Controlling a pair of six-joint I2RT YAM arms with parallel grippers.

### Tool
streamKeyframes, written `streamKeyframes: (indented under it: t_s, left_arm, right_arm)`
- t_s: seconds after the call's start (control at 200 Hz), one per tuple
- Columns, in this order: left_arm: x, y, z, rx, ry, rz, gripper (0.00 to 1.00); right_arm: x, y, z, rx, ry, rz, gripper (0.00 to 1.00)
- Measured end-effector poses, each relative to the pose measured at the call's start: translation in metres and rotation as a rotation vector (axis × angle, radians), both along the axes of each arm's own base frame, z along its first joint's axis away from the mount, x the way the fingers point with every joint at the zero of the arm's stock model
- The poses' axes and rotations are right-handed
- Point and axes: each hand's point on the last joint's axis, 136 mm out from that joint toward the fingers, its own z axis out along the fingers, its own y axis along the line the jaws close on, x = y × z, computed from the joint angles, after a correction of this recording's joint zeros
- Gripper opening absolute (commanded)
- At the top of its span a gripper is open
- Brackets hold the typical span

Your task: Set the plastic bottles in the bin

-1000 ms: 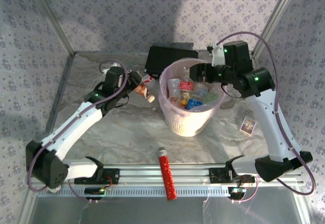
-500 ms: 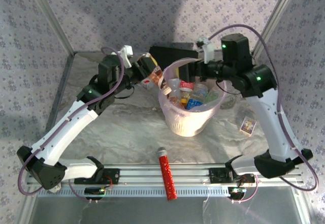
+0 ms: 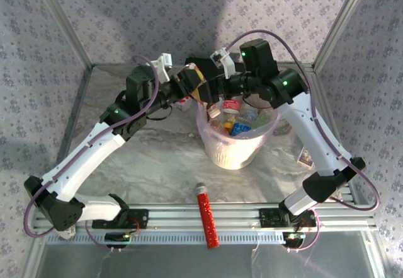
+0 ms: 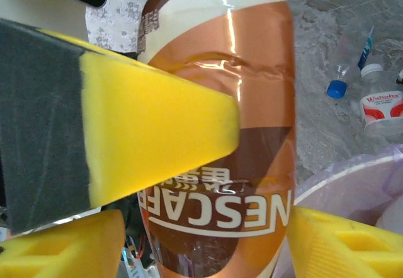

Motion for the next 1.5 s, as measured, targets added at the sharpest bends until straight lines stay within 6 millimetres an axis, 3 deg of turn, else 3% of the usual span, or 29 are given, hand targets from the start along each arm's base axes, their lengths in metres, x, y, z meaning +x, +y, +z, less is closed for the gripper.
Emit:
streamKeyframes:
  t_s: [0.13,0.34,0.43,0.6,0.79,0.914,1.049,1.214,1.339,1.504]
  left_arm:
    - [0.002,0.000,0.001,-0.012,0.003,0.006,0.53]
    - [0.004,-0.001,0.004,-0.033,0.006,0.013,0.82]
    - [0.006,0.001,0.006,-0.033,-0.007,0.024,0.89]
    - [0.015,0.010,0.004,-0.022,-0.013,0.098,0.91]
    - [0.023,0.030,-0.011,0.012,0.006,0.185,0.91]
    - [0.032,0.048,-0.030,0.055,0.036,0.254,0.91]
    - [0.041,0.064,-0.062,0.120,0.091,0.318,0.90]
    - [0.050,0.081,-0.103,0.194,0.165,0.378,0.89]
    - [0.063,0.092,-0.124,0.231,0.208,0.417,0.88]
    - [0.079,0.099,-0.165,0.283,0.287,0.451,0.87]
  right_arm:
    - [0.004,-0.001,-0.001,0.013,0.011,0.010,0.52]
    - [0.008,-0.006,0.001,0.034,0.018,0.013,0.49]
    - [0.013,-0.013,0.000,0.033,0.020,-0.007,0.49]
    - [0.020,-0.040,-0.003,0.029,0.027,-0.078,0.46]
    - [0.015,-0.081,-0.012,-0.020,0.054,-0.200,0.46]
    - [0.003,-0.097,-0.027,-0.090,0.086,-0.246,0.45]
    - [-0.011,-0.098,-0.054,-0.164,0.143,-0.248,0.46]
    - [-0.018,-0.099,-0.088,-0.250,0.213,-0.245,0.68]
    - [-0.016,-0.106,-0.078,-0.271,0.191,-0.265,0.69]
    - [-0.007,-0.114,-0.047,-0.249,0.090,-0.295,0.51]
